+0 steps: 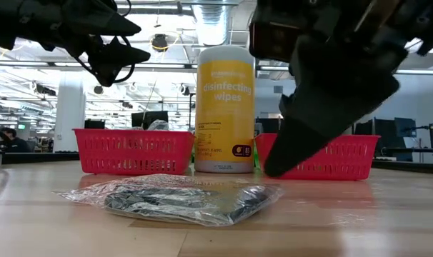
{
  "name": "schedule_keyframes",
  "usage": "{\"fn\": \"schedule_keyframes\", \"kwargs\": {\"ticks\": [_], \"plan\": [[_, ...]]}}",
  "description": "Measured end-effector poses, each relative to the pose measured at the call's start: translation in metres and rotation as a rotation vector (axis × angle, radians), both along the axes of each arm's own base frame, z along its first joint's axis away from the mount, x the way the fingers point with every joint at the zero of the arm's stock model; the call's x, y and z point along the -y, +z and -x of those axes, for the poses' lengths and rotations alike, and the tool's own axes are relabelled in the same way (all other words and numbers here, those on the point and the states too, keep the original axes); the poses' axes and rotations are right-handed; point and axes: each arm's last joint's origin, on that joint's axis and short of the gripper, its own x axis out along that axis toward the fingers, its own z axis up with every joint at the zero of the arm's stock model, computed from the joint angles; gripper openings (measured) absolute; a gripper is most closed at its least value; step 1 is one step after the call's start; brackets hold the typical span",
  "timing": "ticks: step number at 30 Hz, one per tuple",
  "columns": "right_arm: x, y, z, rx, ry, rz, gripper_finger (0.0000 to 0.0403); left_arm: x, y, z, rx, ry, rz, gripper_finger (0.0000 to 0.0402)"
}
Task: Pick & Place Travel size toiletries
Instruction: Put the hairbrush into the left green basket
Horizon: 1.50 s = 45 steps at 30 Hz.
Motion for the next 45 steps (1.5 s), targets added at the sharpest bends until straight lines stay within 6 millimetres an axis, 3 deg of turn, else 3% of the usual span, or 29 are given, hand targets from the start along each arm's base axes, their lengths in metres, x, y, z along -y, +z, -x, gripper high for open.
{"fn": "schedule_keyframes", "kwargs": {"ticks": [12,18,24,41,45], "plan": [[-0.002,0.001,-0.001,0.018,-0.007,-0.016,0.0175,0.000,0.000,0.000,0.000,0.000,0.000,0.0199],[-0.005,-0.018,-0.006,0.014,-0.023,-0.034,0.0175,0.000,0.000,0.000,0.000,0.000,0.000,0.0196],[-0.001,-0.021,-0.010,0.006,-0.023,-0.048,0.0173,0.000,0.000,0.000,-0.001,0.000,0.000,0.0195],[-0.003,-0.023,-0.009,0.011,-0.020,-0.050,0.0090,0.000,0.000,0.000,-0.001,-0.001,-0.002,0.0195],[-0.003,-0.024,-0.009,0.009,-0.019,-0.050,0.0053,0.000,0.000,0.000,-0.001,-0.001,-0.002,0.0195]]}}
